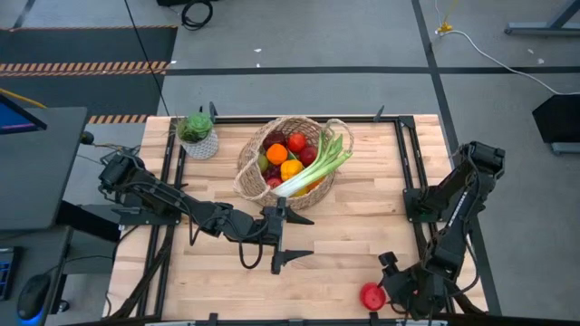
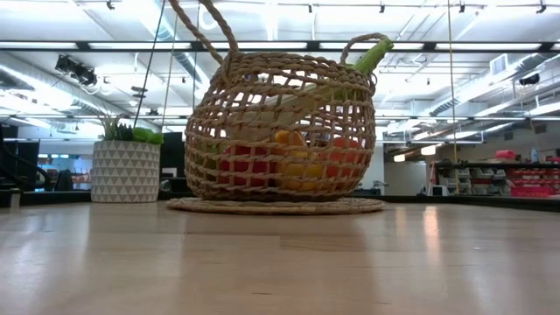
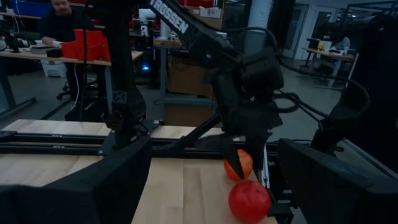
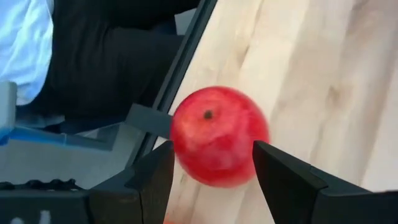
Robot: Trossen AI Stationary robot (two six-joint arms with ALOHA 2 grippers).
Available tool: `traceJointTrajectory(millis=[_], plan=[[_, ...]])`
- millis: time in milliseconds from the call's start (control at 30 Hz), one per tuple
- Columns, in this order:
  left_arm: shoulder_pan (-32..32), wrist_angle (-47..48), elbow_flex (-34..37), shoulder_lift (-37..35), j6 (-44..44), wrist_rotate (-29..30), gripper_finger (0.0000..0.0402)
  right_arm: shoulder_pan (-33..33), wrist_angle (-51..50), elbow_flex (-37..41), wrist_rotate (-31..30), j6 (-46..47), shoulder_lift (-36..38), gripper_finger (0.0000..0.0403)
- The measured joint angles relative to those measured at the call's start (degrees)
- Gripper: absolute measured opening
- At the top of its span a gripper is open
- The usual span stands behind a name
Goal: Build produce basket
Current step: Put the apple into the basket
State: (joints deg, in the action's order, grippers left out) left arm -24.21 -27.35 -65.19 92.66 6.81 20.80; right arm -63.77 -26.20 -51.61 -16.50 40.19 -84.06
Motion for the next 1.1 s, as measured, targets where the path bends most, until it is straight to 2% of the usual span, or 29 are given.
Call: traceJointTrajectory(millis=[167,333,633,800,933,1100], plan=[[-0.01,0.05,-0.01,0.00,0.02,0.00,0.0354,-0.02,3.23,0.00,1.41,-2.52,-4.48,0.0224],[-0.02,0.17,-0.02,0.00,0.04,0.00,0.0354,0.03,3.17,0.00,0.84,-4.38,-5.65,0.0224],[-0.02,0.17,0.00,0.00,0.04,0.00,0.0354,0.12,3.26,0.02,-1.88,-5.52,-5.66,0.0224],[-0.02,0.15,0.00,0.00,0.05,0.00,0.0354,0.03,2.72,0.00,-0.08,-5.28,-5.10,0.0224],[-0.01,0.17,-0.01,0.00,0.02,0.00,0.0354,-0.47,0.89,-2.72,1.82,-4.85,-3.25,0.0224],[0.04,0.15,0.00,0.00,0.02,0.00,0.0354,-2.45,4.38,-6.97,-1.40,-11.07,-1.92,0.0220]])
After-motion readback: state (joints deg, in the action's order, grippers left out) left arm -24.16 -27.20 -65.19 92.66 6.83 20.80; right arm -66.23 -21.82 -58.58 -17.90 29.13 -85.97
